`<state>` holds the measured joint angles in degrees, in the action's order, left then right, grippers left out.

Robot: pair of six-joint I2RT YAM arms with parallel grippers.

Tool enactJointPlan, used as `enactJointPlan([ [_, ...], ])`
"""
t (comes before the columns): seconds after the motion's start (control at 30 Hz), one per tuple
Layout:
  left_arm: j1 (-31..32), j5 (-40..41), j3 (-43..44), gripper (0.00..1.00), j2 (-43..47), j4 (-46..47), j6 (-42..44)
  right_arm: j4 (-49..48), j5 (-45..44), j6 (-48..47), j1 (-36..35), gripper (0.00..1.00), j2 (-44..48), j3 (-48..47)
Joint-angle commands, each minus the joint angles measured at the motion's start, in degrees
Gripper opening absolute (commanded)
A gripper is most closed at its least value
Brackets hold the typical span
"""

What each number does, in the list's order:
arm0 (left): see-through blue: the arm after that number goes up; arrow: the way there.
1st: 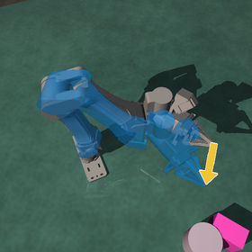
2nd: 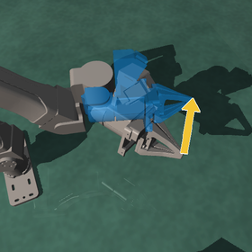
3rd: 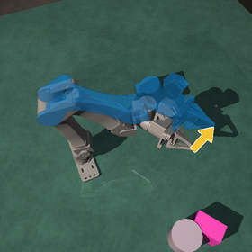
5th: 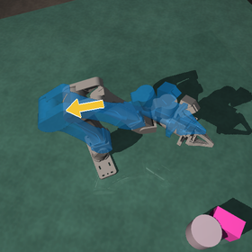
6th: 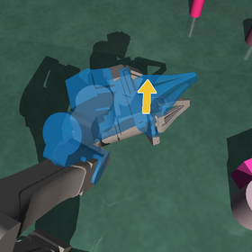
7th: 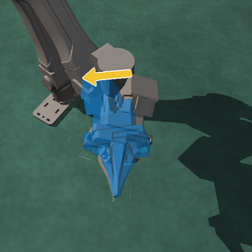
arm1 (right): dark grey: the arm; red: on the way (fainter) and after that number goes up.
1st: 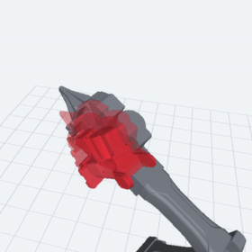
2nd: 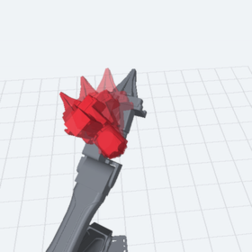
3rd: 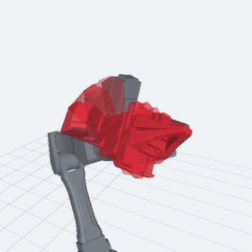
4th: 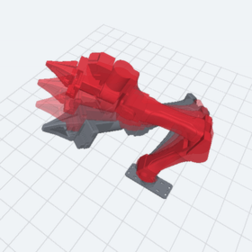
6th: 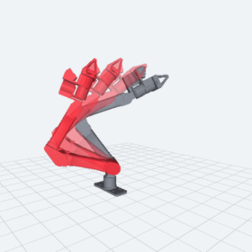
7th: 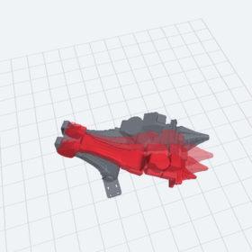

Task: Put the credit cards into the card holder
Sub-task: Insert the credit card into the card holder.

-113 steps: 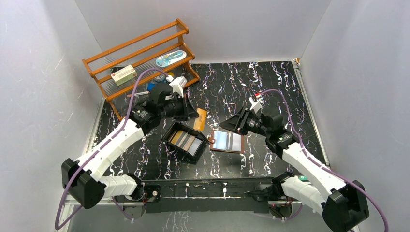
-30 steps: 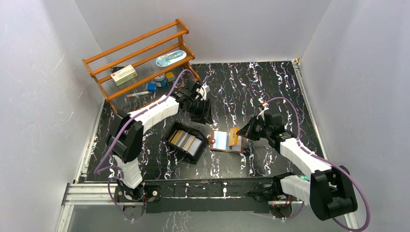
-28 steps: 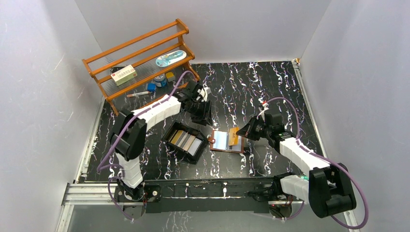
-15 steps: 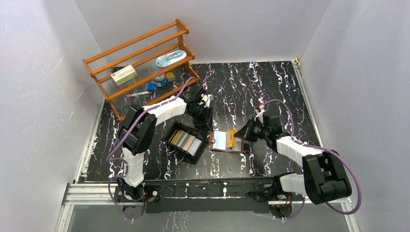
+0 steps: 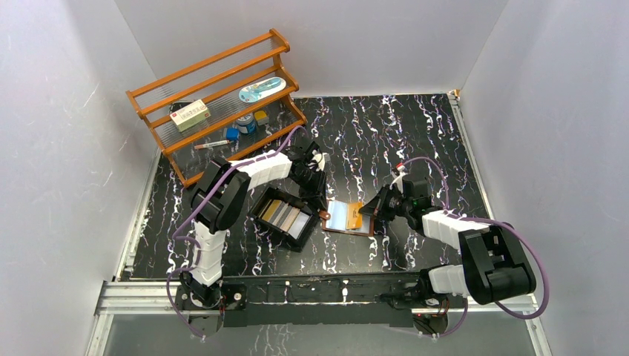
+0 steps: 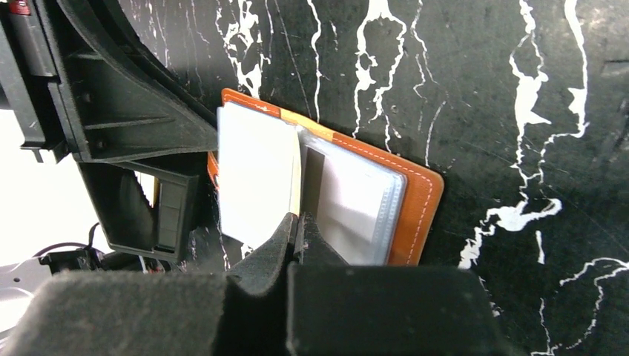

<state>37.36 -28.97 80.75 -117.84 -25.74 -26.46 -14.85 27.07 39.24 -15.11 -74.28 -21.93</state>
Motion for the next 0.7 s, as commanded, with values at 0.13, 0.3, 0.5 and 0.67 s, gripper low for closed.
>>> enactJointPlan([
  [0.13, 0.93, -2.06, -0.09, 0.11, 0.51, -0.03, -0.95, -6.58, 0.58, 1.6, 0.13, 0.0, -1.07, 1.45],
  [0.3, 0.94, -1.81, -0.43, 0.1, 0.33, 0.36, -1.2, -1.84, 0.93, 1.75, 0.09, 0.0, 1.99, -0.03],
  [0.5, 1.0, -0.48, -1.19, 0.07, 0.77, 1.27, -3.19, 6.62, -1.57, -1.17, 0.1, 0.0, 7.41, -3.81],
  [0.67, 1.04, 0.51, -2.7, 0.07, 1.31, 2.61, -4.1, 3.32, 0.37, 0.6, 0.03, 0.0, 5.83, -1.34],
])
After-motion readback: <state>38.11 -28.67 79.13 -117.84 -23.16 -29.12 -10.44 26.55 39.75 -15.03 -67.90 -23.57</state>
